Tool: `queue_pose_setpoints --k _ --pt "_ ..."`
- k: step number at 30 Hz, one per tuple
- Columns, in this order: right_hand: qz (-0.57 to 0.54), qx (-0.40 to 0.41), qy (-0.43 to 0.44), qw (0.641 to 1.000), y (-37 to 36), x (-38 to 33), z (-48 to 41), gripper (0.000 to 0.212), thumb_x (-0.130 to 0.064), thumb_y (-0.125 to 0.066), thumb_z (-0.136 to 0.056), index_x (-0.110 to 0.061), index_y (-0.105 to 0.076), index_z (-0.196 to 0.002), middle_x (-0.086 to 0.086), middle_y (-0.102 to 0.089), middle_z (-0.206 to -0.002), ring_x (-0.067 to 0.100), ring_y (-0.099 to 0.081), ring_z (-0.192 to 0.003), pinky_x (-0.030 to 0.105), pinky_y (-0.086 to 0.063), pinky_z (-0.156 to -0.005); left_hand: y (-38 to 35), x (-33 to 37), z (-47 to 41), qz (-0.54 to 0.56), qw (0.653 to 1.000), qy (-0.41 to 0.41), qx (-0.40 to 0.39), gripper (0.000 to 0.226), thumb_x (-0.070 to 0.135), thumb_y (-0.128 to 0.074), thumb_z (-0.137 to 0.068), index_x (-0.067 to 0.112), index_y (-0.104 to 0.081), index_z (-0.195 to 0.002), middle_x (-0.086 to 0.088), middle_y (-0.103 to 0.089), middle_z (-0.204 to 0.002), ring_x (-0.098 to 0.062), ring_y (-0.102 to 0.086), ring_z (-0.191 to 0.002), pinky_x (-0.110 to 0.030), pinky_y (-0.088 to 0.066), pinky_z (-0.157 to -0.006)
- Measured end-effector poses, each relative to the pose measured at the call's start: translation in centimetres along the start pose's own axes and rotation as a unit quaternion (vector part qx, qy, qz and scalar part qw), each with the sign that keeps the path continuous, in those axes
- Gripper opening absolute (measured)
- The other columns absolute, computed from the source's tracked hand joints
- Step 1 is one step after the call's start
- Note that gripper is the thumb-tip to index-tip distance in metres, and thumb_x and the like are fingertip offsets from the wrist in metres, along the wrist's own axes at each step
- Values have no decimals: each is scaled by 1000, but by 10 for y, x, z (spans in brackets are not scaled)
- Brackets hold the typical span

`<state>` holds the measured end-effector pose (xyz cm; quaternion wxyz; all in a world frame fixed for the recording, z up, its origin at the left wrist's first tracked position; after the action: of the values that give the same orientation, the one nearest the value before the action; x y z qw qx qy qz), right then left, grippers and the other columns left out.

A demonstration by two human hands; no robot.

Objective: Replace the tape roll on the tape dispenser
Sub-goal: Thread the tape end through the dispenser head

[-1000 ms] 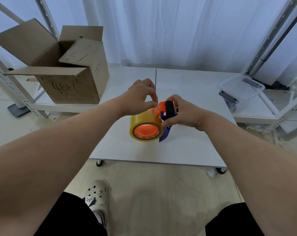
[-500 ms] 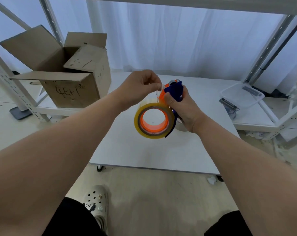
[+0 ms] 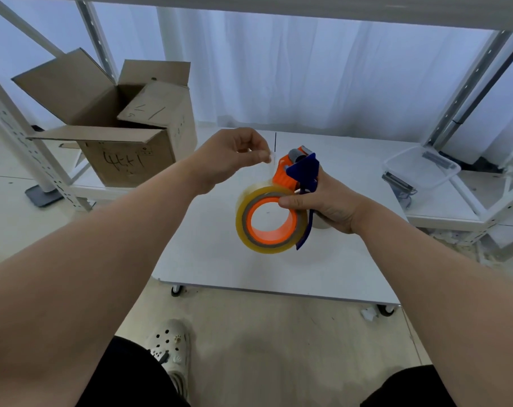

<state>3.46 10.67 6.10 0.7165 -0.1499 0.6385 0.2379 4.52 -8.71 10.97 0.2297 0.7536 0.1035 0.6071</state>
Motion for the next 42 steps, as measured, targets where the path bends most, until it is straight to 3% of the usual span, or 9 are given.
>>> queue_pose_setpoints --k 5,9,13,16,19,25,31,37,42 --pt "1 -26 3 1000 3 -1 4 74 0 -72 -74 -19 -36 -136 6 -58 -115 23 -60 -101 26 -57 -73 -6 8 -2 -11 1000 -10 -1 6 11 -58 -91 16 -61 -88 6 -65 -86 -5 -58 -83 -12 -47 -76" --pt "-26 -40 -11 999 9 3 4 81 -3 -74 -72 -17 -34 -141 15 -55 -128 29 -60 -108 33 -58 -80 -9 9 -1 -24 999 -10 20 7 11 -58 -91 15 -62 -88 6 -65 -85 -9 -58 -85 -18 -47 -80" --pt "-21 -52 -27 998 19 6 5 77 -11 -76 -70 -17 -40 -137 9 -62 -117 26 -65 -102 37 -57 -81 -16 9 0 -27 999 -1 18 5 12 -58 -91 15 -63 -89 6 -66 -84 -5 -59 -82 -14 -48 -77" --pt "7 13 -28 999 23 10 9 52 -20 -72 -77 -18 -50 -125 0 -62 -110 20 -63 -98 30 -57 -77 -22 17 -3 -22 1000 1 8 9 9 -60 -89 17 -61 -83 4 -66 -82 -4 -61 -78 -10 -50 -74" --pt "15 71 -14 997 29 15 9 48 -19 -70 -81 -17 -52 -126 0 -62 -112 23 -61 -104 38 -53 -90 -28 25 -4 -59 998 -2 3 7 9 -63 -86 15 -63 -82 3 -67 -81 -10 -63 -80 -21 -52 -81" --pt "-22 66 -20 997 35 13 10 72 -14 -80 -71 -16 -43 -132 11 -61 -123 26 -62 -112 39 -54 -91 -32 22 -5 -172 985 2 -8 12 32 -64 -77 21 -67 -82 6 -71 -84 -17 -66 -89 -46 -46 -96" --pt "-5 91 12 996 32 3 14 45 -8 -66 -85 -19 -51 -126 8 -63 -123 19 -65 -105 28 -59 -77 -35 26 -5 -182 983 -2 -11 10 18 -62 -86 10 -65 -91 1 -65 -80 -21 -64 -87 -36 -55 -81" --pt "44 110 59 991 22 -4 13 44 -1 -66 -83 -18 -56 -122 7 -62 -120 17 -63 -100 20 -58 -69 -33 17 -7 -154 985 72 19 13 14 -60 -85 5 -68 -88 -4 -67 -73 -20 -64 -80 -34 -53 -73" --pt "80 102 63 990 15 -3 12 44 -4 -67 -83 -17 -56 -123 5 -61 -117 20 -61 -102 20 -59 -68 -34 12 -9 -154 981 111 34 17 16 -59 -85 3 -69 -85 -9 -69 -76 -16 -60 -71 -24 -47 -61"
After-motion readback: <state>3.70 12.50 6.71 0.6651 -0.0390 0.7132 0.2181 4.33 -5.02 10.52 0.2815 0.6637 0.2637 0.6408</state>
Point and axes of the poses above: each hand's wrist, its own z-axis away from the middle knuckle, its own y-axis out of the back of the hand, x = y × z, the point moved 1 cm from there along -z, towards the middle knuckle
